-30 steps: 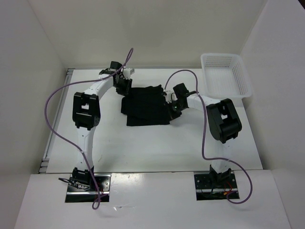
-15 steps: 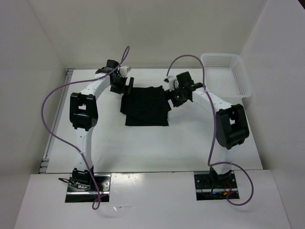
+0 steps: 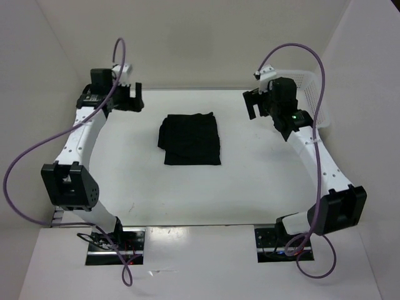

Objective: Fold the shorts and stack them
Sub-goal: Fold the shorts

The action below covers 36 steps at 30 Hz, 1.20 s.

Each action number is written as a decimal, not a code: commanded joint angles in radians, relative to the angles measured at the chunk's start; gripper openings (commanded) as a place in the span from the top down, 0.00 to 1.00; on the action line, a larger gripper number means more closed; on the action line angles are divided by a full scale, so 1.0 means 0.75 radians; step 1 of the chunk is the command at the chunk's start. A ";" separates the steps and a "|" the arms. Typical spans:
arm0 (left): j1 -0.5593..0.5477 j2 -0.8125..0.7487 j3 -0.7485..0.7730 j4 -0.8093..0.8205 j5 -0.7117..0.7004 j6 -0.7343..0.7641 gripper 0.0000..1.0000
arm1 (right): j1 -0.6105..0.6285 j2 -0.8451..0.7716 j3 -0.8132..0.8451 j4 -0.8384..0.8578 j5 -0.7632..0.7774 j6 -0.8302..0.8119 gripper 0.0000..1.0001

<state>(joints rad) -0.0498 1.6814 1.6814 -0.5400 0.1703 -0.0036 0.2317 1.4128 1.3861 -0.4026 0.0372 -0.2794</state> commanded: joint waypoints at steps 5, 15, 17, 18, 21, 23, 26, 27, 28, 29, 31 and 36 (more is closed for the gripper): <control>0.340 -0.200 -0.393 0.059 -0.008 0.005 0.00 | -0.070 -0.231 -0.269 0.091 0.108 -0.039 0.00; 0.420 -0.344 -0.530 0.096 -0.047 0.005 0.00 | -0.094 -0.405 -0.439 0.079 0.071 -0.026 0.00; 0.420 -0.356 -0.542 0.096 -0.063 0.005 0.00 | -0.094 -0.421 -0.455 0.079 0.071 -0.026 0.00; 0.420 -0.368 -0.542 0.096 -0.063 0.005 0.00 | -0.094 -0.436 -0.467 0.067 0.059 -0.026 0.00; 0.420 -0.397 -0.554 0.096 -0.063 0.005 0.00 | -0.094 -0.448 -0.492 0.066 0.059 -0.014 0.00; 0.420 -0.397 -0.554 0.096 -0.063 0.005 0.00 | -0.094 -0.462 -0.504 0.066 0.047 -0.014 0.00; 0.420 -0.409 -0.567 0.096 -0.063 0.005 0.00 | -0.094 -0.474 -0.504 0.066 0.047 -0.014 0.00; 0.420 -0.409 -0.567 0.096 -0.063 0.005 0.00 | -0.094 -0.475 -0.504 0.066 0.034 -0.014 0.00; 0.420 -0.409 -0.567 0.096 -0.063 0.005 0.00 | -0.094 -0.475 -0.504 0.066 0.034 -0.014 0.00; 0.420 -0.409 -0.567 0.096 -0.063 0.005 0.00 | -0.094 -0.475 -0.504 0.066 0.034 -0.014 0.00; 0.420 -0.409 -0.567 0.096 -0.063 0.005 0.00 | -0.094 -0.475 -0.504 0.066 0.034 -0.014 0.00; 0.420 -0.421 -0.567 0.096 -0.037 0.005 0.00 | -0.094 -0.475 -0.504 0.066 0.022 -0.014 0.00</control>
<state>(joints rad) 0.2657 1.4086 1.2579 -0.4938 0.1272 -0.0036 0.1692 1.0878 1.0107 -0.3847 0.0635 -0.2928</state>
